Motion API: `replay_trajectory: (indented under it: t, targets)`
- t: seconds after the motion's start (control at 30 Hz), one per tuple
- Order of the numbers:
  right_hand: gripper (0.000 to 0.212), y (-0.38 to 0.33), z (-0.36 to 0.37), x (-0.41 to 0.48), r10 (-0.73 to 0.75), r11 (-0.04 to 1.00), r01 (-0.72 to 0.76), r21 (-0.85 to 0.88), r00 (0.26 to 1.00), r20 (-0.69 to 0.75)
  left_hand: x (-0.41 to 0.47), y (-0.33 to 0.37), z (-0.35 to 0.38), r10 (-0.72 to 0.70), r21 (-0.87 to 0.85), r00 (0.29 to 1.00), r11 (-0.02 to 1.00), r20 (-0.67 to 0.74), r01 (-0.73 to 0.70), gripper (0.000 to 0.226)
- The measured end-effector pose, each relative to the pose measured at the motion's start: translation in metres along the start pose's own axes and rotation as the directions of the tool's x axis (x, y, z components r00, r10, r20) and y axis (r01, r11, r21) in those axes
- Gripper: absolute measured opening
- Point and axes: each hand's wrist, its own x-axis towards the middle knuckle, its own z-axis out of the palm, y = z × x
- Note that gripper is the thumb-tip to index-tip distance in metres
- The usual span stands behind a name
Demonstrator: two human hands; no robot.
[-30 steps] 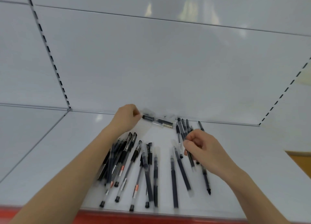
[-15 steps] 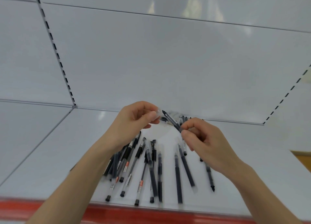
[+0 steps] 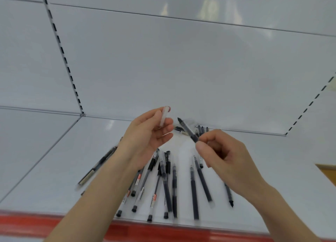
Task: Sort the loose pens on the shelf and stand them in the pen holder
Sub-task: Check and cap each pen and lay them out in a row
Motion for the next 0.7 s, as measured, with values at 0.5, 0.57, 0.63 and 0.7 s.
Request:
replay_trajectory:
  t: [0.5,0.57,0.63,0.7]
  targets:
    - [0.016,-0.003,0.016,-0.005,0.034,0.997,-0.031,-0.065,0.998,0.047,-0.009,-0.007,0.019,-0.17,-0.337,0.985,0.928,0.0,0.16,0.023]
    - [0.016,-0.003,0.016,-0.005,0.031,0.998,-0.03,-0.05,0.999,0.016,-0.01,-0.008,0.019,-0.149,-0.332,0.989,0.933,-0.002,0.14,0.021]
    - [0.015,-0.005,0.016,-0.006,0.031,0.999,-0.03,-0.039,1.0,0.003,-0.009,-0.01,0.019,-0.124,-0.306,0.992,0.945,-0.012,0.115,0.017]
    - [0.015,-0.007,0.015,-0.005,0.045,0.999,-0.045,-0.018,0.999,-0.001,-0.01,-0.012,0.019,-0.081,-0.245,0.996,0.967,-0.021,0.074,0.014]
